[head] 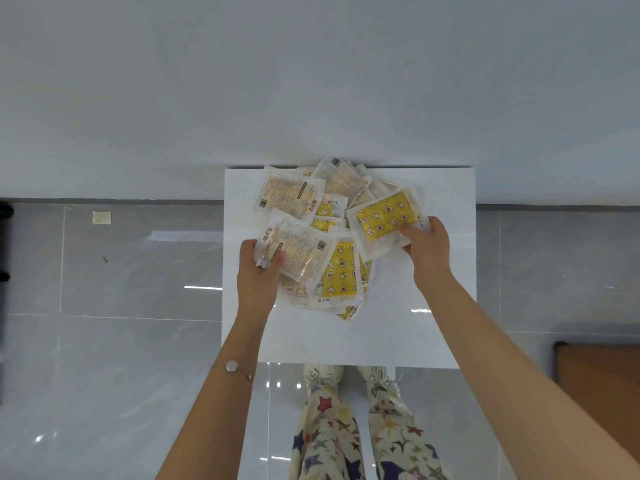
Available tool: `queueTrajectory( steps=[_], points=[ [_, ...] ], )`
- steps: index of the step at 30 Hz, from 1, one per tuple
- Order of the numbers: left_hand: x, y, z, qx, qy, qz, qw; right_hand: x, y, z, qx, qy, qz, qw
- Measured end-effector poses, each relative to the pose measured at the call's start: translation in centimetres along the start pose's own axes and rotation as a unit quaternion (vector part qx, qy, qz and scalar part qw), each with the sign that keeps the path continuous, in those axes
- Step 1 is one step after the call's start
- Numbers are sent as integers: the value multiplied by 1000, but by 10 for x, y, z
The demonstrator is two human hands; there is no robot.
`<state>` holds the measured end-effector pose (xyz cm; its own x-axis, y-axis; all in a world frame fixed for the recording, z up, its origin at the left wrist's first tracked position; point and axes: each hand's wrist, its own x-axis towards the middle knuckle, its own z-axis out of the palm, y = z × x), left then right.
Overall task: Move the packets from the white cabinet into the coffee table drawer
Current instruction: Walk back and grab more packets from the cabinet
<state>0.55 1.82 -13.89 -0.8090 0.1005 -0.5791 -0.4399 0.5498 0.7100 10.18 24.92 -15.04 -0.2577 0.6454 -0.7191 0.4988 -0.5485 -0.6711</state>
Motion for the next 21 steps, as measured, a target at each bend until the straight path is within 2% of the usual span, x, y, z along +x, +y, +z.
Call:
queueTrajectory(
  steps=[3,7,12,17,21],
  points=[
    [-8,-2,-9,-1,-4,-2,1000,-7,4,-11,74,-6,28,997],
    [-20,-3,-19,-8,8,-23,1000,-17,7,-27,83,7,52,995],
    [-33,-13,-32,-18,67,-70,995,-31,8,-45,112,-24,75,991],
    [-43,-18,-40,-80,85,-71,991,-42,16,-55,141,-35,60,987],
    [-56,-16,-47,-154,112,-83,978,-59,18,-60,135,-13,32,990]
  ],
)
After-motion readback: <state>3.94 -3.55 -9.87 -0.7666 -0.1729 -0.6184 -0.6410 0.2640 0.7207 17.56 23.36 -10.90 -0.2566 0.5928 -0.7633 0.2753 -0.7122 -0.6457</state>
